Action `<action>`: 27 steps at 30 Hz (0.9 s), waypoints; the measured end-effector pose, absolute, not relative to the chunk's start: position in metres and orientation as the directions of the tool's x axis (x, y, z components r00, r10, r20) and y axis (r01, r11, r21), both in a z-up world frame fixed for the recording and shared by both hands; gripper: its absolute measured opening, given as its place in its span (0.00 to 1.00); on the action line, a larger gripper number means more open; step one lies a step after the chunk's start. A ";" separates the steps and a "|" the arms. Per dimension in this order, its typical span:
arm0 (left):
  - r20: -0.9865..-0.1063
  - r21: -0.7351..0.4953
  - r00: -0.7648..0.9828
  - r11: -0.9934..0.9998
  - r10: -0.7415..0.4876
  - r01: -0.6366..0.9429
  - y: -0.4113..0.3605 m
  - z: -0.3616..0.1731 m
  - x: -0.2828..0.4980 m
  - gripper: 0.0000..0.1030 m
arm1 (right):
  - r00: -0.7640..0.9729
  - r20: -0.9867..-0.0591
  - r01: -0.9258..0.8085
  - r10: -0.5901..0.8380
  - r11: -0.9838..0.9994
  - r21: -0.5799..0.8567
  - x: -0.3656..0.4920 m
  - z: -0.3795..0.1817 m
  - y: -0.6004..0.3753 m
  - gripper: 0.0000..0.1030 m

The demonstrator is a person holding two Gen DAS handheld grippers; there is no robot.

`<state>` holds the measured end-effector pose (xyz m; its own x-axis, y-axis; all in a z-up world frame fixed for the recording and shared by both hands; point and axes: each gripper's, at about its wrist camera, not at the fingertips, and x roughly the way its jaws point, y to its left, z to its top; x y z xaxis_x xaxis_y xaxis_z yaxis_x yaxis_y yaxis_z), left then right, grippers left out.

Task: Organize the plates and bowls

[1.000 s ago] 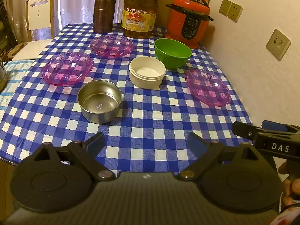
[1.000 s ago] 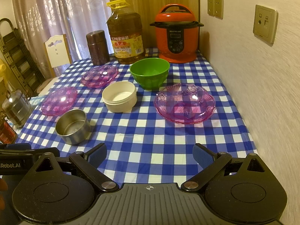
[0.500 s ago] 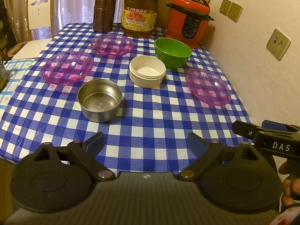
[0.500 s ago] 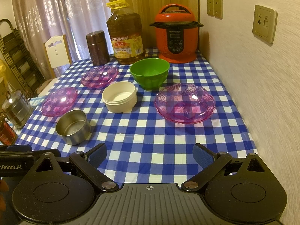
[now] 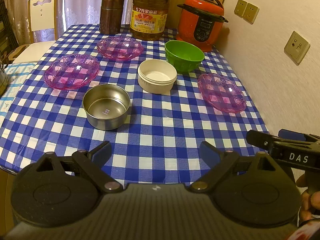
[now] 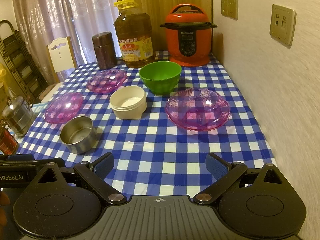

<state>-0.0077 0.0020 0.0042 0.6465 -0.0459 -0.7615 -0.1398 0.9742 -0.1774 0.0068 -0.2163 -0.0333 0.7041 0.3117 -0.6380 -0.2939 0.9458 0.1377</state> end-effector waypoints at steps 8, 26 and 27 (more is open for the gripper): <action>-0.761 -0.178 0.647 0.974 -0.044 -0.142 0.002 0.004 -0.008 0.91 | 0.703 -0.639 -0.294 0.312 0.946 0.138 0.006 -0.034 -0.216 0.95; -0.749 -0.224 0.660 0.960 -0.060 -0.167 0.017 0.007 -0.006 0.91 | 0.692 -0.642 -0.310 0.331 0.939 0.149 0.009 -0.033 -0.210 0.95; -0.746 -0.230 0.663 0.957 -0.058 -0.175 0.021 0.007 -0.005 0.91 | 0.690 -0.641 -0.313 0.337 0.937 0.156 0.011 -0.033 -0.208 0.95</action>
